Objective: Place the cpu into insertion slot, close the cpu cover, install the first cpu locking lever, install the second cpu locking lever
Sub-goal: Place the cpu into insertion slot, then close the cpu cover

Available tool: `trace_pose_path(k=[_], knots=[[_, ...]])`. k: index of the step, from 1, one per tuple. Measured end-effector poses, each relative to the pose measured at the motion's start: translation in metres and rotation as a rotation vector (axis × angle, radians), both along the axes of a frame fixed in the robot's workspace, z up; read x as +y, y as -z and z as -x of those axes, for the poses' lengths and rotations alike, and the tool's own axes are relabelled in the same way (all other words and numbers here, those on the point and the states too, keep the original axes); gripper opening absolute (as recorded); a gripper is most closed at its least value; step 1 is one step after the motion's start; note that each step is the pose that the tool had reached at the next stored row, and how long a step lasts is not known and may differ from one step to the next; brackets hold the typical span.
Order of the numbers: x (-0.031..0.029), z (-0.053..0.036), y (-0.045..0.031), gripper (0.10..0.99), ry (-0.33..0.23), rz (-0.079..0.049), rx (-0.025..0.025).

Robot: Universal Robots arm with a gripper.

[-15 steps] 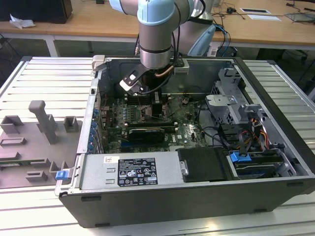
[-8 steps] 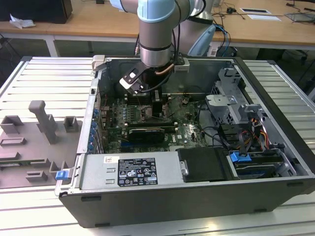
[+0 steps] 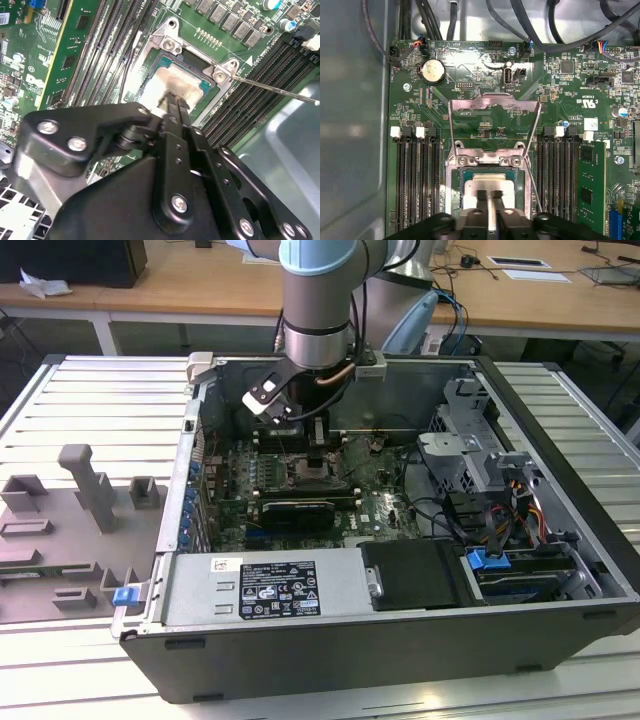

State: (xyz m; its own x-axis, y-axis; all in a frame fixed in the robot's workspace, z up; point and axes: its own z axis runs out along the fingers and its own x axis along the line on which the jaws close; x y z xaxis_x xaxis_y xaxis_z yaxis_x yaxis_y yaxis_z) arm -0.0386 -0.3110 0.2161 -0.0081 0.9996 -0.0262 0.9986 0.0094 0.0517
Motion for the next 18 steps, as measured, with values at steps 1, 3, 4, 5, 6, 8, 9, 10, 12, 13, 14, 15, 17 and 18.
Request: trace_pose_path(k=[1,3,4,5,6,8,9,10,12,13,14,15,17,18], knots=[[0.0,0.0,-0.0007,0.11,0.0,0.0,0.0],[0.0,0.0,-0.0028,0.106,0.0,0.0,0.0],[0.0,0.0,-0.0035,0.106,0.0,0.0,-0.0001],[0.0001,0.0,-0.0038,0.106,0.0,0.0,-0.0002],[0.0,0.0,-0.0044,0.106,0.0,0.0,-0.0001],[0.0,0.0,-0.0052,0.106,0.0,0.0,-0.0001],[0.0,0.0,-0.0057,0.106,0.0,0.0,-0.0001],[0.0,0.0,-0.0067,0.106,0.0,0.0,0.0],[0.0,-0.0001,-0.009,0.106,0.0,0.0,0.0001],[0.0001,-0.0007,-0.0091,0.106,0.0,0.0,0.0004],[0.0,-0.0023,-0.0094,0.106,0.0,0.0,0.0029],[0.0,-0.0029,-0.0094,0.106,0.0,0.0,0.0036],[0.0,-0.0043,-0.0101,0.106,0.0,0.0,0.005],[0.0,-0.0048,-0.011,0.106,0.0,0.0,0.0056]])
